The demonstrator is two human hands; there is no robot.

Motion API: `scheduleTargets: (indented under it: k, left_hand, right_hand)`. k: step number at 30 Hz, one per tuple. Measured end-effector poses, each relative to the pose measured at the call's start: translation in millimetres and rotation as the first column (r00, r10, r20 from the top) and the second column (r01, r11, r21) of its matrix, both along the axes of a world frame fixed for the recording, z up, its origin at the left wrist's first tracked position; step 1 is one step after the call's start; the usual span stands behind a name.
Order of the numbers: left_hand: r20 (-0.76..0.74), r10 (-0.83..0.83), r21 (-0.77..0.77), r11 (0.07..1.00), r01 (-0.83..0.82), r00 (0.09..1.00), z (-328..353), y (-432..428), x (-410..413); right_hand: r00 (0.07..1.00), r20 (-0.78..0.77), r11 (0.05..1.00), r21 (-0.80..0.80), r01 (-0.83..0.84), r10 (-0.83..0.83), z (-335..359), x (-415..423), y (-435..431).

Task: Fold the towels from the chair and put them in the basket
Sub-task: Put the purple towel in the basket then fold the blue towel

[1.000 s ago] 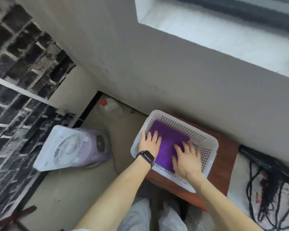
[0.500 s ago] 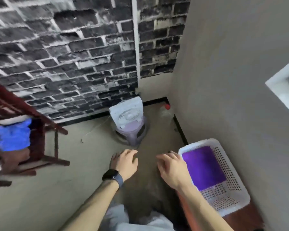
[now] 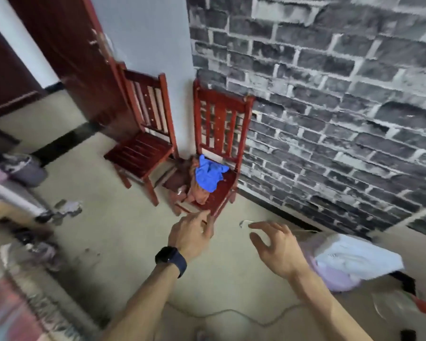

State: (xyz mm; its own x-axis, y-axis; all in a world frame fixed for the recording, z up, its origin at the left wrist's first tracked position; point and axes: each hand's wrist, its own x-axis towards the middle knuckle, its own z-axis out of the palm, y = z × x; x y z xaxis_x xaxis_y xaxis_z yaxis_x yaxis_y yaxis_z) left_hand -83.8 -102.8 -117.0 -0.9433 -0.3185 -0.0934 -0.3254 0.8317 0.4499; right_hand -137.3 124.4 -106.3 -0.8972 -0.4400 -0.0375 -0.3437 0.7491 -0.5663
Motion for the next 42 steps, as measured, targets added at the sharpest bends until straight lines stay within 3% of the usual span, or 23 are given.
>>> scheduleTargets:
  k: [7, 16, 21, 29, 34, 42]
  left_hand:
    - [0.046, 0.172, 0.031, 0.984, -0.174, 0.984, -7.0, -138.2, -4.7]
    - [0.064, 0.165, 0.103, 0.98, -0.171, 0.984, -44.9, -231.1, -94.9]
    - [0.149, 0.15, 0.102, 0.981, -0.166, 0.977, -71.8, -287.4, -174.2]
    - [0.236, 0.067, 0.011, 0.997, -0.072, 0.969, -99.5, -364.1, -267.7]
    - [0.319, -0.042, -0.029, 0.998, 0.054, 0.947, -158.0, -402.1, -324.2]
    - [0.57, -0.285, 0.015, 0.942, 0.336, 0.771, -309.6, -424.3, -395.6]
  right_hand:
    - [0.994, 0.019, 0.992, -0.07, -0.103, 0.104, 16.0, -48.8, -133.1]
    - [0.991, 0.053, 0.988, -0.1, -0.116, 0.122, -17.7, -135.5, -237.0]
    - [0.97, 0.221, 0.995, -0.035, -0.095, 0.1, -56.7, -212.5, -291.9]
    - [0.876, 0.478, 0.998, 0.038, 0.051, -0.063, -107.0, -318.3, -369.2]
    - [0.778, 0.604, 0.984, 0.134, 0.115, -0.173, -170.3, -370.7, -404.4]
    - [0.693, 0.621, 0.921, 0.35, 0.173, -0.366, -308.3, -414.1, -432.7]
